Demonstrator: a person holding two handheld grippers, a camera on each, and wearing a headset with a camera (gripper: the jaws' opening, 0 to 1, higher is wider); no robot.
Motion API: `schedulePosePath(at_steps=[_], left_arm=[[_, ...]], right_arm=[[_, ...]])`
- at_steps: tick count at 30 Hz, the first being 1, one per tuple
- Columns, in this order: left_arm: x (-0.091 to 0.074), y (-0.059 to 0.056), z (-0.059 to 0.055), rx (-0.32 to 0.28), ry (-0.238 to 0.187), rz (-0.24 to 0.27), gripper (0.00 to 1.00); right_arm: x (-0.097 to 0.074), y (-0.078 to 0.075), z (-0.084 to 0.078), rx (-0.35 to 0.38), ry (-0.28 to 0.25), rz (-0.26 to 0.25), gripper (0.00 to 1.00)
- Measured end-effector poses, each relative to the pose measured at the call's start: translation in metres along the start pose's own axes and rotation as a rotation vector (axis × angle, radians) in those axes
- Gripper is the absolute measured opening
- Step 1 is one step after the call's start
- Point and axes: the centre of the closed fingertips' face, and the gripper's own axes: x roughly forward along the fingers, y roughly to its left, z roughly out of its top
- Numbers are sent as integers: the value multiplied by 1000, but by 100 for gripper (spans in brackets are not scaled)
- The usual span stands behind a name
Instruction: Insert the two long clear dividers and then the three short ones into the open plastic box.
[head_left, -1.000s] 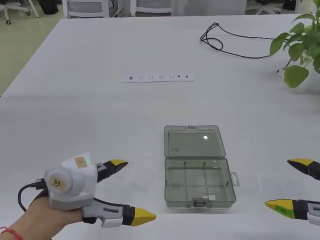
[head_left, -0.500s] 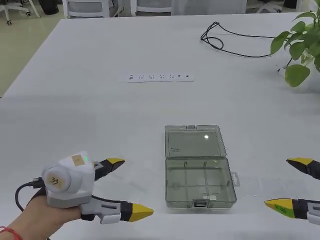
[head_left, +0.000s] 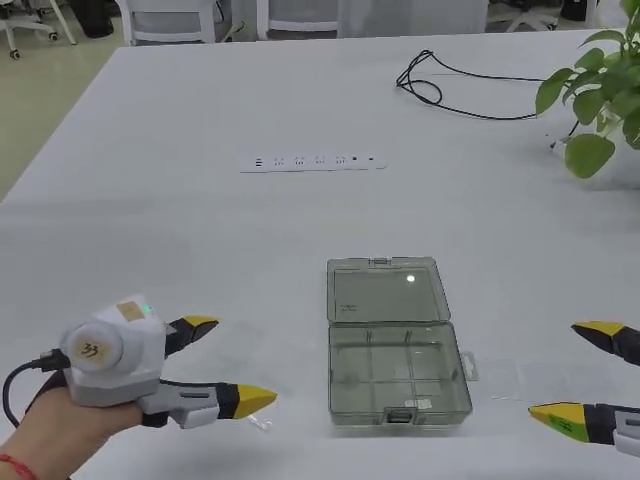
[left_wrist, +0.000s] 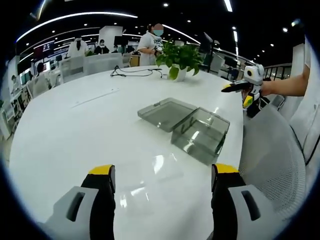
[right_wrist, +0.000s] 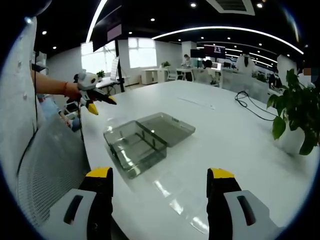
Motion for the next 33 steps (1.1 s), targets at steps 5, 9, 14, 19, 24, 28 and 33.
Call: schedulePosePath(at_steps=[5,9,14,19,24,28,33], left_arm=[[-1,17,-14,-47,79,59,68],[0,27,-24,-80,122,94,60],[2,30,-34,-113,184,114,54],[6,36,-45,-132,234,137,49],[8,39,-55,-156,288,159,47],[10,41,-61,-159,333,173,43],[13,45,-69,-149,386,189,41]], right_arm=[[1,0,0,5,-3,-2,77],[2,1,0,10,-5,-2,77],[2,1,0,15,-6,-2,77],[3,0,0,21,-9,-4,76],[5,0,-1,26,-10,-4,76],[6,-1,-1,33,-11,-3,76],[7,-1,-3,37,-11,-3,76]])
